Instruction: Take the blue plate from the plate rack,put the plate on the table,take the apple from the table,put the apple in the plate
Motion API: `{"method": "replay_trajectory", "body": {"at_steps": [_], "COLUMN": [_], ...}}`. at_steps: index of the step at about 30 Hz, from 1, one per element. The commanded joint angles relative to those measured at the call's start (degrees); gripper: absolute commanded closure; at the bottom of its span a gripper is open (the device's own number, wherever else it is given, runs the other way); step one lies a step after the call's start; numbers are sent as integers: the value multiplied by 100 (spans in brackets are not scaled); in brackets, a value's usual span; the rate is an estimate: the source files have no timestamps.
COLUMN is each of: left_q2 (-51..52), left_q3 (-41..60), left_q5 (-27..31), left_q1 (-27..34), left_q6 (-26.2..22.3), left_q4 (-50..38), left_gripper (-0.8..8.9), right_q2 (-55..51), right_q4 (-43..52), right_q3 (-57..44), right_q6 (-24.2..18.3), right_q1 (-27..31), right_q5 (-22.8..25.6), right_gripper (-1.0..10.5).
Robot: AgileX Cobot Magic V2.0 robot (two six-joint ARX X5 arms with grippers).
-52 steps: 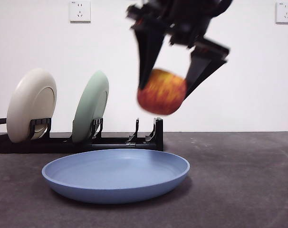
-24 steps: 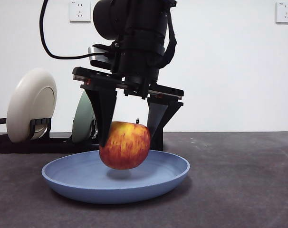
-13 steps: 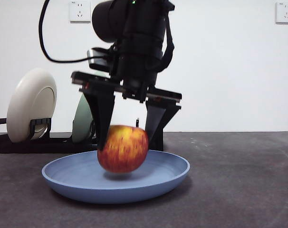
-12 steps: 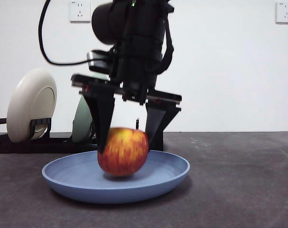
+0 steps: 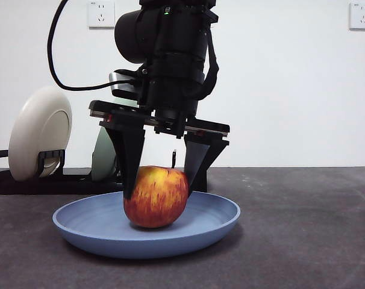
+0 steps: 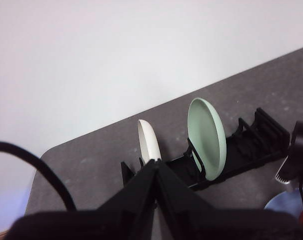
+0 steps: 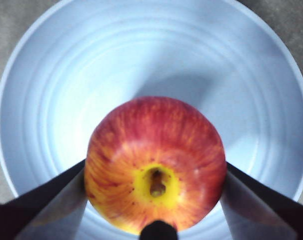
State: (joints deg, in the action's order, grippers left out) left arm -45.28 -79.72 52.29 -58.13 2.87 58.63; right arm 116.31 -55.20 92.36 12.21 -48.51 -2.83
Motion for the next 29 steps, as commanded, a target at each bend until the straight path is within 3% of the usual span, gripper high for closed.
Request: {"method": "replay_trajectory", "body": {"at_steps": [1, 9, 16, 18, 23, 29], "left_q2": [-13, -24, -22, -22, -22, -24], "left_q3": [-9, -9, -11, -11, -20, -22], "left_q5": [24, 26, 33, 33, 31, 26], "left_q1": [20, 20, 20, 20, 20, 20], "left_q6": [20, 107, 105, 105, 105, 105], "left_q4": [63, 470, 844, 890, 905, 898], "left_gripper": [821, 821, 821, 821, 821, 821], "right_q2": [136, -232, -1294, -1731, -2896, -3982], "right_q4": [-4, -734, -1154, -1231, -1683, -2367], "right_q3": [37, 739, 1261, 1274, 1281, 1259], "right_q6": [-17, -22, -52, -46, -44, -22], "right_q1": [-24, -107, -258, -260, -251, -243], "right_q5": [9, 46, 199, 337, 1027, 2208], "right_gripper": [311, 311, 326, 424, 949, 958]}}
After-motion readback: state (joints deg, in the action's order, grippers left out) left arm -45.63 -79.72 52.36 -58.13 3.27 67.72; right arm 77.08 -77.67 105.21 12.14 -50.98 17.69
